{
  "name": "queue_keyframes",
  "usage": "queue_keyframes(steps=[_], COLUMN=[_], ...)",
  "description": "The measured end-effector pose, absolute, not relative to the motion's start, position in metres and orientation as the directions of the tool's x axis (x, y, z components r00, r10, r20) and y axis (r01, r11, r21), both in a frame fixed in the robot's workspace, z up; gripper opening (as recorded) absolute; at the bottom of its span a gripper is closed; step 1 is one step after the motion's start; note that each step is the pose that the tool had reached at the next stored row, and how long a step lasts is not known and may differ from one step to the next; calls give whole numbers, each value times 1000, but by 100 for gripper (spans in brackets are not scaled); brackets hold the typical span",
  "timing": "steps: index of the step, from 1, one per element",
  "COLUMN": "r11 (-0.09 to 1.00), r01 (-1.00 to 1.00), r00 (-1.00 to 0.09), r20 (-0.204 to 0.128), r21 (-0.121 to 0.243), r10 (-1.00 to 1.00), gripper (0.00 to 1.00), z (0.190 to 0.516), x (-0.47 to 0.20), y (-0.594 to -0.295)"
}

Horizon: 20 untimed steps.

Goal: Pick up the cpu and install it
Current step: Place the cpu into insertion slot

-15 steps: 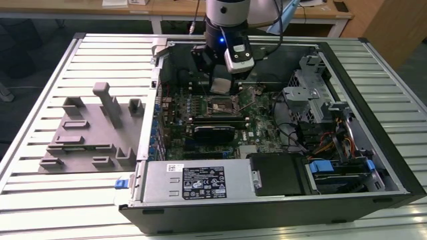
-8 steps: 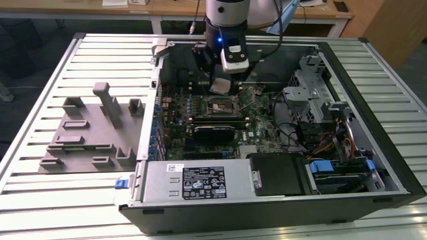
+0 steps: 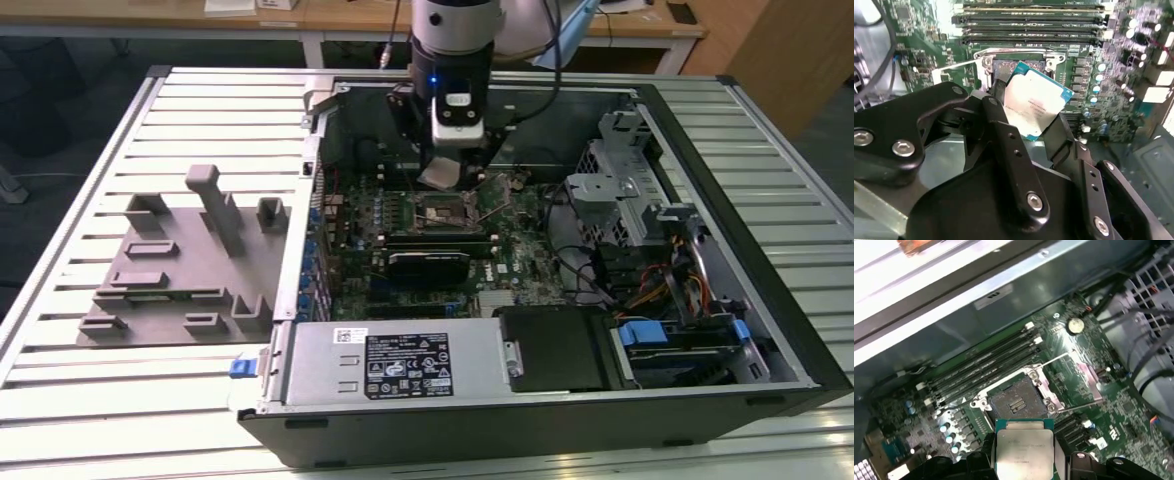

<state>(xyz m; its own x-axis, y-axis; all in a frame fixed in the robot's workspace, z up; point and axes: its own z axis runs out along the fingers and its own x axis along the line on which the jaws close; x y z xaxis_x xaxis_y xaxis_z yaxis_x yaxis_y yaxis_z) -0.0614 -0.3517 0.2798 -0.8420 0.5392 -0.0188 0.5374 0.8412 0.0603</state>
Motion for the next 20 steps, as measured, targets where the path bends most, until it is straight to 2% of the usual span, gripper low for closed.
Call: queue_keyframes(steps=[20], r11=[594], r01=[802], r00=[-594], r20=[-19], r21=[60], r10=[804], gripper=[55], z=[274], x=[-61], y=[-352])
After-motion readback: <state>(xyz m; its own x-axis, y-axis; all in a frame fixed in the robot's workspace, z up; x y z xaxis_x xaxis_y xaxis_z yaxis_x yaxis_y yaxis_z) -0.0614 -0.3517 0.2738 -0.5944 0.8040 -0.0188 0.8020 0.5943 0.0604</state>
